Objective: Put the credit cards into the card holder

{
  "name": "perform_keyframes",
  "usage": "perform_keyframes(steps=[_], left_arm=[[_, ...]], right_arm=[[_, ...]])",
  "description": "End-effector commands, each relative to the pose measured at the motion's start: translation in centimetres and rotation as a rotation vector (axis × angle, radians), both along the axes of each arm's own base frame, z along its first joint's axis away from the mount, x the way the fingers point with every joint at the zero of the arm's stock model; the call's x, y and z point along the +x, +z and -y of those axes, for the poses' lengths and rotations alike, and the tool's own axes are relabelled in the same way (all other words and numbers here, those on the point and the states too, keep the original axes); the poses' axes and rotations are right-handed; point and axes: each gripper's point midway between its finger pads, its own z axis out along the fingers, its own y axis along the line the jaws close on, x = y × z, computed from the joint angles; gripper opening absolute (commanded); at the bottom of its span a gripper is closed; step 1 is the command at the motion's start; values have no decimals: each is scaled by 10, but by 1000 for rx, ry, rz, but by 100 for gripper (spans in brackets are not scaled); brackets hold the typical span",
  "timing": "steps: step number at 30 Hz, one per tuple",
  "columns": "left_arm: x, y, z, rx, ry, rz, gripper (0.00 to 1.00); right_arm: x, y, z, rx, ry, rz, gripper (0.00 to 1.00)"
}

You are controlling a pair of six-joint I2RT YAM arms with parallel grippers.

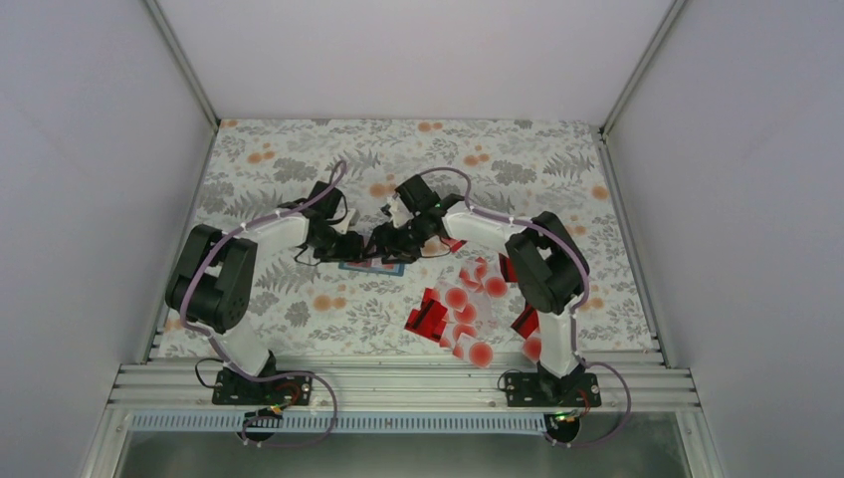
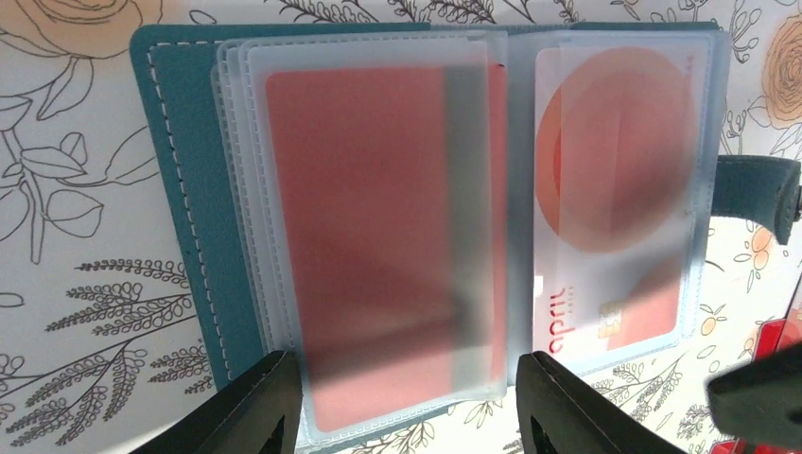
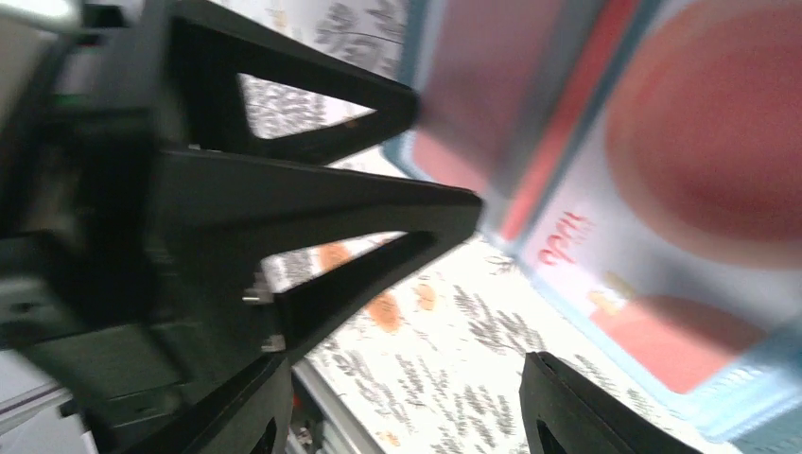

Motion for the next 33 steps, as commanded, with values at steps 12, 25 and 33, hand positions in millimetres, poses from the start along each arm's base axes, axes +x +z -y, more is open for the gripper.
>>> perform_keyframes(steps=[12,25,33], left_arm=[[-3,-6,4,-25,-17,1,55],[-7,-9,4,-32,-17,-10,53],[-6,-8,6,-43,-19,-11,52]], right_arm=[[16,-41,39,-175,-115,17,62],[18,-50,51,-232,-143,18,62],[19,-52,49,-222,-137,7,61]])
